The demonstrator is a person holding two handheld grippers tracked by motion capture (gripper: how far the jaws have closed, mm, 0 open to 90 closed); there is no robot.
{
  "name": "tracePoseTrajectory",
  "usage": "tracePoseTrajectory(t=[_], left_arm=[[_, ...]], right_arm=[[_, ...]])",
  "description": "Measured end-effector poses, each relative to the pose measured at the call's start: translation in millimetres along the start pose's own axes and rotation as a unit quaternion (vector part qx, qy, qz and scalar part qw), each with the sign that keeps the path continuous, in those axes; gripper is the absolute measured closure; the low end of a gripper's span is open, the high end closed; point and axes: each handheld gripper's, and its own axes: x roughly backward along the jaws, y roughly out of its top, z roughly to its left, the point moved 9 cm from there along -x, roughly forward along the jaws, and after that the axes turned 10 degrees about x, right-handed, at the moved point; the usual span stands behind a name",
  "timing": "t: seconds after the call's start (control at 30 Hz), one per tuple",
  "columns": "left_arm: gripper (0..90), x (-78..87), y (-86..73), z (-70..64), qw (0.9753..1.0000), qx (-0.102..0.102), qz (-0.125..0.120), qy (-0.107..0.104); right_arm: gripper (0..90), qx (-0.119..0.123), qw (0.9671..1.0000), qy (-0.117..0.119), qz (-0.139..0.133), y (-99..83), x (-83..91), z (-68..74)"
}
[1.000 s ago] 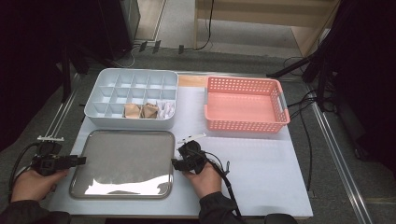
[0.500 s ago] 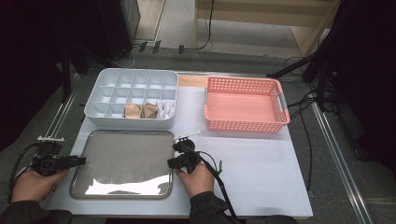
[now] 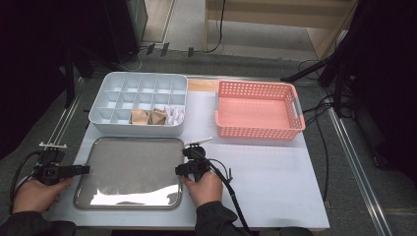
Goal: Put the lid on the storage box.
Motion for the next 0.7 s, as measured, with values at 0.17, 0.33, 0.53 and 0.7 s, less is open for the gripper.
tracePoseTrajectory(t=[0.17, 0.33, 0.53, 0.7], left_arm=[[64.3, 0.3, 0.8, 0.8, 0.9999, 0.016, 0.004, -0.003], [65.3, 0.9, 1.7, 2.0, 0.9993, 0.034, 0.012, -0.011], [65.8, 2.2, 0.5, 3.1, 0.9982, 0.050, 0.021, -0.026], [65.7, 2.1, 0.7, 3.6, 0.9968, 0.069, 0.025, -0.033]], right_arm=[[60.6, -0.001, 1.0000, 0.004, -0.007, -0.7, 0.1, -0.1], [60.5, -0.002, 0.9999, 0.006, -0.008, -0.2, -0.1, -0.6], [60.6, -0.004, 0.9999, 0.008, -0.008, -0.6, 0.2, -0.9], [61.2, -0.008, 0.9998, 0.010, -0.012, -0.4, 0.1, -1.9]])
